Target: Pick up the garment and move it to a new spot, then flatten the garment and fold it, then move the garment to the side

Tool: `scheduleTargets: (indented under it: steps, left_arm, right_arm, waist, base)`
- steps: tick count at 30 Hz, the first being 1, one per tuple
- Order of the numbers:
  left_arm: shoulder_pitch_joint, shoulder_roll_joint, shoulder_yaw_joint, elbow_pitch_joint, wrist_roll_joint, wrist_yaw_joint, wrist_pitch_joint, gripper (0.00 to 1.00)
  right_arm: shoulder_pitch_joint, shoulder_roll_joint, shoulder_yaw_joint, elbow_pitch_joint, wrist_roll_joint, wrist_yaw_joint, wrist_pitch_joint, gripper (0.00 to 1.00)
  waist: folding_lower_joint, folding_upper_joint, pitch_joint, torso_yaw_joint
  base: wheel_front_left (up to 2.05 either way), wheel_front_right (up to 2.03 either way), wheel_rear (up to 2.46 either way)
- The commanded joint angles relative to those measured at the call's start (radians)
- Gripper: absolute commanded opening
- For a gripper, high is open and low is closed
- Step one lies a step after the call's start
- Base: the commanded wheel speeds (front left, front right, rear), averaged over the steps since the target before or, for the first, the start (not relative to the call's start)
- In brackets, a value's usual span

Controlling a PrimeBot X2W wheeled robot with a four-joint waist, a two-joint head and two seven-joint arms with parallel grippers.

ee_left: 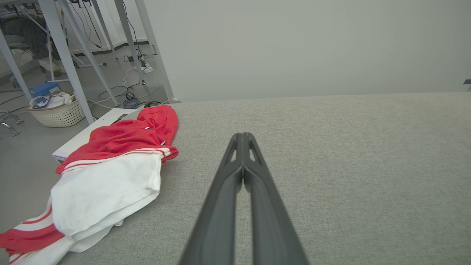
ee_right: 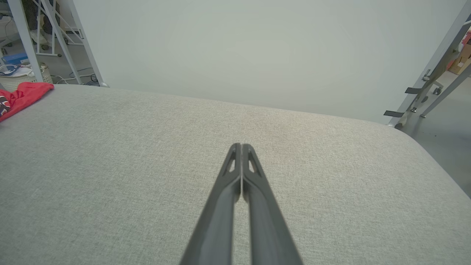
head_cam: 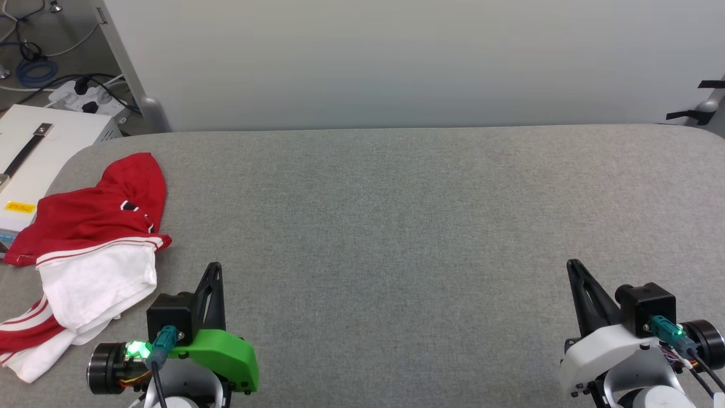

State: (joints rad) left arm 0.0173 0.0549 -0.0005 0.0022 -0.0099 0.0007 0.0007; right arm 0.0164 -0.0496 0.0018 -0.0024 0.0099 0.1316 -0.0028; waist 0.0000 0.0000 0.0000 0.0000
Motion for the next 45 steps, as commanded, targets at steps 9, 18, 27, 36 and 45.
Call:
scheduleTargets:
  steps: [9,18,27,36,45]
  left_arm:
    - [-0.017,-0.005,0.0,-0.002,0.01,-0.001,-0.001,0.0]
    - [-0.017,-0.005,0.0,-0.002,0.01,-0.001,-0.001,0.0]
    - [-0.017,-0.005,0.0,-0.002,0.01,-0.001,-0.001,0.0]
    - [-0.017,-0.005,0.0,-0.002,0.01,-0.001,-0.001,0.0]
    - [-0.017,-0.005,0.0,-0.002,0.01,-0.001,-0.001,0.0]
  right_arm:
    - [-0.016,-0.001,-0.002,0.002,-0.01,-0.001,0.003,0.0]
    - [-0.016,-0.001,-0.002,0.002,-0.01,-0.001,0.003,0.0]
    - [-0.016,-0.001,-0.002,0.002,-0.01,-0.001,0.003,0.0]
    - [-0.016,-0.001,-0.002,0.002,-0.01,-0.001,0.003,0.0]
    - [-0.016,-0.001,-0.002,0.002,-0.01,-0.001,0.003,0.0]
  waist:
    - [0.0,0.0,0.0,0.0]
    - [0.0,0.0,0.0,0.0]
    - [0.0,0.0,0.0,0.0]
    - [0.0,0.0,0.0,0.0]
    - [0.0,0.0,0.0,0.0]
  base:
    - [0.0,0.0,0.0]
    - [0.0,0.0,0.0]
    - [0.0,0.0,0.0]
    - [0.0,0.0,0.0]
    - [0.0,0.0,0.0]
